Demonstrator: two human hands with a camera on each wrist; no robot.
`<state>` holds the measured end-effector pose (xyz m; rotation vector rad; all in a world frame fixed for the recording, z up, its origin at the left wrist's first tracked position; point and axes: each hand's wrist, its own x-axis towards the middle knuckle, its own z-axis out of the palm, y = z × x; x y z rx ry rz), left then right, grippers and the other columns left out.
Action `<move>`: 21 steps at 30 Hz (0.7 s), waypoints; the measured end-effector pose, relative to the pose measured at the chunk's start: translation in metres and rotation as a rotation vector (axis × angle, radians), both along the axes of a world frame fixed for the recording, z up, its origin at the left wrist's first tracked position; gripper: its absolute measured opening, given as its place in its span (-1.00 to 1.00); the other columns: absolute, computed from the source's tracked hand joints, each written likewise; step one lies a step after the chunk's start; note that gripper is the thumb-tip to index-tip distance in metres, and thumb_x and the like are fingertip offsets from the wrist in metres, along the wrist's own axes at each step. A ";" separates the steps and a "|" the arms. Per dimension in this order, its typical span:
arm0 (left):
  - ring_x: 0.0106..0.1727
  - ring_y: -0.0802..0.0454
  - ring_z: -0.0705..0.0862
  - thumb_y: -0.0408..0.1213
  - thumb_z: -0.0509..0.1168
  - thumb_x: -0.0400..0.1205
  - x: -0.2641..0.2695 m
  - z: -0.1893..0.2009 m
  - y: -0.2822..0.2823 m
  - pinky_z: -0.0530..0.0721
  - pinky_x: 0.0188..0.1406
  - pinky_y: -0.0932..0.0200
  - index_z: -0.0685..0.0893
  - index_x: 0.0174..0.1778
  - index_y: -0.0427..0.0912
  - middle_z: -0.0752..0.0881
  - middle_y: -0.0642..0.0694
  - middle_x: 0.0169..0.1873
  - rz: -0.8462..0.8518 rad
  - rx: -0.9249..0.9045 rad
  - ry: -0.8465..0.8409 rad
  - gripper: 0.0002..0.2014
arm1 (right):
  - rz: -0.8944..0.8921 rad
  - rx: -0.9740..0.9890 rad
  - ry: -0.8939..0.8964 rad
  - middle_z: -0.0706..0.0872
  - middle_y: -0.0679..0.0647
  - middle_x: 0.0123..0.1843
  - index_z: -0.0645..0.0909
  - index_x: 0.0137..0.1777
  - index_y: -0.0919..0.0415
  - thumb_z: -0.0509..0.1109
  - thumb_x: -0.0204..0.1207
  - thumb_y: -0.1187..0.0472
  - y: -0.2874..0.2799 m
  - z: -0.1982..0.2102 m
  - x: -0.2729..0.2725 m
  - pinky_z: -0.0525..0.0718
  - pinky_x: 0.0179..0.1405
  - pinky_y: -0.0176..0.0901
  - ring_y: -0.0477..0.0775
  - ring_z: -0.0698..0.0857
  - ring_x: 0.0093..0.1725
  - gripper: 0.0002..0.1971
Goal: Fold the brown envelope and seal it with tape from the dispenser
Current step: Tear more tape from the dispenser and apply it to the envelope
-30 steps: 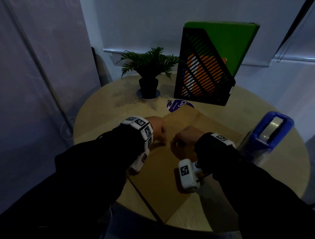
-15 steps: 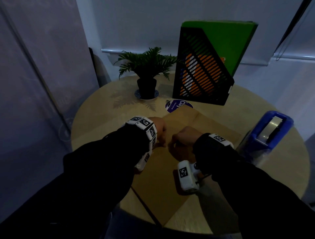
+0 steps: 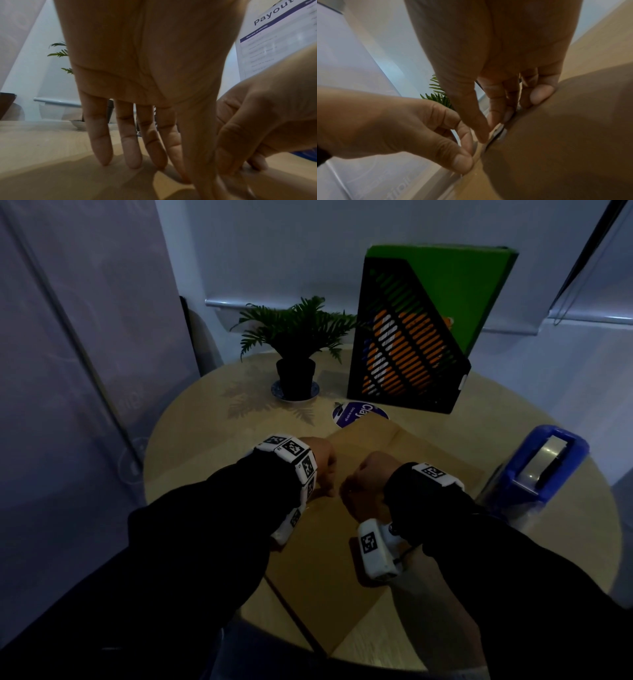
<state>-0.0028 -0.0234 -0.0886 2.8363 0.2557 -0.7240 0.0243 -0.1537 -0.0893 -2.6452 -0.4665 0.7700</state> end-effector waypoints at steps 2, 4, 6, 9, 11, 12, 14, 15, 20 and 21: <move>0.08 -0.07 0.69 0.34 0.41 0.36 -0.003 0.005 -0.001 0.56 -0.01 0.14 0.69 0.22 -0.30 0.74 -0.13 0.06 -0.019 -0.017 0.018 -0.23 | 0.018 -0.018 -0.008 0.62 0.19 -0.07 0.65 0.10 0.33 0.37 0.58 0.07 0.001 0.001 0.001 0.57 -0.17 -0.14 0.11 0.60 -0.13 -0.70; 0.21 -0.10 0.68 0.04 0.43 0.52 -0.002 0.005 -0.001 0.53 0.05 0.14 0.67 0.25 -0.30 0.73 -0.16 0.17 -0.032 -0.001 0.011 -0.47 | 0.055 -0.058 -0.028 0.63 0.22 0.01 0.65 0.21 0.35 0.33 0.61 0.07 0.001 0.000 0.001 0.59 -0.05 -0.09 0.11 0.59 -0.06 -0.65; 0.22 -0.07 0.67 -0.19 0.42 0.57 -0.001 0.005 -0.001 0.51 0.07 0.15 0.68 0.23 -0.30 0.73 -0.15 0.20 -0.045 -0.005 -0.004 -0.64 | 0.074 -0.082 -0.043 0.62 0.20 -0.10 0.64 0.13 0.33 0.32 0.62 0.07 0.002 -0.001 0.002 0.59 -0.16 -0.11 0.10 0.57 -0.17 -0.70; 0.10 -0.05 0.67 -0.24 0.44 0.56 -0.002 0.007 -0.001 0.53 0.00 0.16 0.70 0.18 -0.29 0.73 -0.12 0.03 -0.050 -0.040 -0.010 -0.69 | 0.044 -0.078 -0.020 0.61 0.16 -0.15 0.64 0.10 0.32 0.39 0.57 0.06 0.004 -0.004 0.006 0.56 -0.25 -0.16 0.10 0.58 -0.22 -0.70; 0.08 -0.06 0.67 -0.24 0.45 0.54 -0.003 0.006 0.001 0.54 -0.02 0.14 0.71 0.16 -0.29 0.70 -0.08 -0.03 -0.049 -0.038 -0.022 -0.69 | 0.042 -0.078 -0.020 0.65 0.18 -0.04 0.66 0.18 0.36 0.42 0.55 0.05 0.004 -0.005 0.008 0.58 -0.14 -0.15 0.12 0.61 -0.14 -0.62; 0.09 -0.08 0.68 -0.24 0.45 0.54 -0.004 0.006 0.001 0.54 0.00 0.13 0.71 0.15 -0.29 0.70 -0.07 -0.04 -0.048 -0.045 -0.043 -0.70 | 0.044 -0.081 -0.022 0.66 0.18 -0.01 0.67 0.20 0.36 0.42 0.55 0.04 0.004 -0.005 0.008 0.60 -0.12 -0.13 0.11 0.62 -0.14 -0.61; 0.05 -0.07 0.66 -0.24 0.43 0.56 -0.006 0.003 0.000 0.53 0.00 0.13 0.71 0.11 -0.25 0.69 -0.06 -0.04 -0.052 -0.037 -0.055 -0.75 | 0.061 -0.110 -0.034 0.69 0.18 0.02 0.69 0.19 0.35 0.41 0.55 0.01 0.005 -0.006 0.010 0.63 -0.05 -0.08 0.09 0.63 -0.12 -0.60; -0.01 -0.03 0.62 -0.23 0.42 0.57 -0.006 0.000 0.001 0.51 -0.02 0.15 0.70 0.07 -0.20 0.66 -0.05 -0.06 -0.057 -0.025 -0.059 -0.80 | 0.080 -0.145 -0.040 0.68 0.18 0.00 0.69 0.14 0.34 0.40 0.56 -0.01 0.006 -0.007 0.012 0.60 -0.05 -0.09 0.09 0.62 -0.11 -0.60; 0.13 -0.07 0.71 -0.29 0.40 0.58 -0.010 0.005 0.003 0.59 0.08 0.12 0.71 0.14 -0.26 0.72 -0.07 -0.06 -0.040 -0.067 -0.070 -0.76 | 0.150 -0.309 -0.041 0.49 0.14 -0.31 0.46 -0.32 0.25 0.34 0.56 -0.14 0.010 -0.004 0.014 0.46 -0.19 -0.15 0.06 0.45 -0.37 -0.55; 0.17 -0.07 0.72 -0.30 0.41 0.57 -0.011 0.008 0.003 0.60 0.10 0.12 0.72 0.13 -0.26 0.73 -0.05 -0.07 -0.039 -0.082 -0.063 -0.77 | 0.172 -0.330 -0.045 0.55 0.16 -0.23 0.56 -0.19 0.29 0.33 0.58 -0.12 0.010 -0.002 0.015 0.48 -0.17 -0.17 0.07 0.50 -0.29 -0.58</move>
